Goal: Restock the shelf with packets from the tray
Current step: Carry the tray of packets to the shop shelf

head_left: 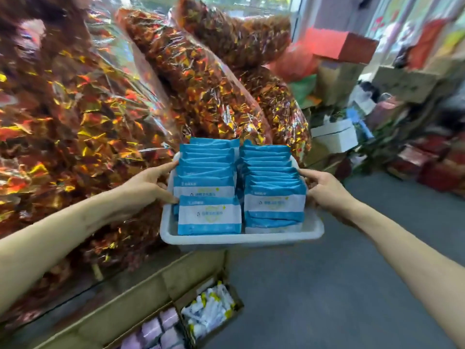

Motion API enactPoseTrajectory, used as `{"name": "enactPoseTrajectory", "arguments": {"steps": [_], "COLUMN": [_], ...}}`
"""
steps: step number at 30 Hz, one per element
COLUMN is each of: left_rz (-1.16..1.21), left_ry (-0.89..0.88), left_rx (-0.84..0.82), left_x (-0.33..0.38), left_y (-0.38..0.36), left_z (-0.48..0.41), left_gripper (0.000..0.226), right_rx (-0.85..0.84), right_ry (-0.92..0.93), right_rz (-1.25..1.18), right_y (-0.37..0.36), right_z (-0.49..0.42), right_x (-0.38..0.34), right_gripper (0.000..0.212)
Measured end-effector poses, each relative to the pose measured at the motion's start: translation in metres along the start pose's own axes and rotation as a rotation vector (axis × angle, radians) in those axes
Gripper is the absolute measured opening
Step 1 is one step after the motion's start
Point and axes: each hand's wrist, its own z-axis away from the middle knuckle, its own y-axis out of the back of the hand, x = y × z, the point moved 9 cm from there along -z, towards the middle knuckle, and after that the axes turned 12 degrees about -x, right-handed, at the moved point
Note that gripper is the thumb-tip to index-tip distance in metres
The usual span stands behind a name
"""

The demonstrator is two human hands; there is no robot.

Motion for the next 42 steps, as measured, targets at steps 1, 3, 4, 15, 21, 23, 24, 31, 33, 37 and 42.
{"name": "enactPoseTrajectory", "arguments": {"steps": [1,3,4,15,21,23,24,31,33,37,42], "left_rz": [-0.009,-0.032,-0.035,-0.116,-0.159,-0.175,-0.176,-0.187,-0.204,-0.171,-0.2], "left_ry": [-0.018,-0.045,-0.054,-0.144,-0.197,-0.204,-0.208,-0.3,-0.312,-0.34,-0.395], "left_rx": [-0.034,-0.104,-0.135,-0.388,-0.37,-0.385,-0.395,-0.477,-0.496,-0.54,-0.598], "left_x": [0.009,0.029,0.037,0.15,0.227,0.251,0.263,0.35,0.371,0.412,0.478], "left_y": [-0.008,-0.025,-0.034,-0.179,-0.269,-0.299,-0.313,-0.412,-0.442,-0.499,-0.564], "left_z": [-0.019,-0.055,-0.072,-0.225,-0.294,-0.318,-0.33,-0.402,-0.428,-0.49,-0.58], "left_gripper": [0.103,0.103,0.102,0.102,0.086,0.087,0.088,0.084,0.083,0.082,0.085], "right_rx": [0.035,0.103,0.14,0.462,0.619,0.654,0.676,0.852,0.888,0.951,1.023], "right_ry": [-0.023,-0.056,-0.074,-0.221,-0.238,-0.246,-0.248,-0.271,-0.292,-0.329,-0.391], "right_rz": [-0.014,-0.031,-0.038,-0.16,-0.254,-0.253,-0.259,-0.335,-0.356,-0.388,-0.382], "right_y": [0.012,0.037,0.049,0.184,0.268,0.299,0.314,0.406,0.431,0.49,0.577], "right_z": [0.007,0.02,0.027,0.072,0.088,0.094,0.098,0.121,0.122,0.111,0.088], "right_x": [0.01,0.029,0.039,0.16,0.216,0.234,0.242,0.301,0.321,0.365,0.403], "right_gripper": [0.075,0.072,0.071,0.07,0.059,0.06,0.06,0.059,0.057,0.062,0.064]}}
